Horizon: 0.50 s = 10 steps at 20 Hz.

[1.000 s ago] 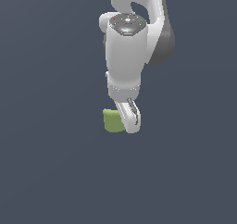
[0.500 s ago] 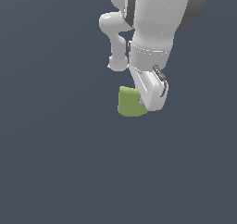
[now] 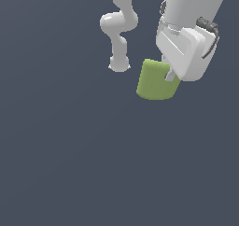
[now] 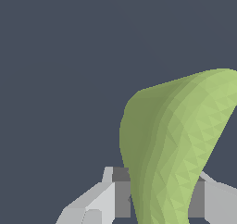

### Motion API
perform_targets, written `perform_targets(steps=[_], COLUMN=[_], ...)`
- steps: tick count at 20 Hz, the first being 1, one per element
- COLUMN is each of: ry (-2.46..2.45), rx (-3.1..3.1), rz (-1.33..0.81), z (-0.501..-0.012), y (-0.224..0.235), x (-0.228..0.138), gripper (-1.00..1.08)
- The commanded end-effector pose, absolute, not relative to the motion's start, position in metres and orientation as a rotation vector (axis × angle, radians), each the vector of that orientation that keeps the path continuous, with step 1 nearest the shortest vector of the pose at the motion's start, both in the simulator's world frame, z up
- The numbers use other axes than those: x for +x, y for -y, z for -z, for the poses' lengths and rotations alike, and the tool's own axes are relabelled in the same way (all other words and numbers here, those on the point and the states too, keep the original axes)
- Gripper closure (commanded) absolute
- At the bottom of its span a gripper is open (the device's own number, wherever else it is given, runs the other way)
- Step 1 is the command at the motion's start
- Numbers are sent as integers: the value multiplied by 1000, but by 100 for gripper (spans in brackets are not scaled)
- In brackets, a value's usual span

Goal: Pick up the object and move it to a goal position.

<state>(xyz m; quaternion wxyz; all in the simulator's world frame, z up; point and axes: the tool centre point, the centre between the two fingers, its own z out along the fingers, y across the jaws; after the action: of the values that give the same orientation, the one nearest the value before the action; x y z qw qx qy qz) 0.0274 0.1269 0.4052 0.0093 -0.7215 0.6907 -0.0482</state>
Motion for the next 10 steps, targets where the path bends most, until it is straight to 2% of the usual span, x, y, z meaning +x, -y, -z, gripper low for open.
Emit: perform_targets(steps=[1, 10], ry=[-2194, -2291], rx=[-2217, -2112], rz=[160, 187], z=[-425, -481], y=[-142, -186], x=[25, 23], gripper=[108, 108])
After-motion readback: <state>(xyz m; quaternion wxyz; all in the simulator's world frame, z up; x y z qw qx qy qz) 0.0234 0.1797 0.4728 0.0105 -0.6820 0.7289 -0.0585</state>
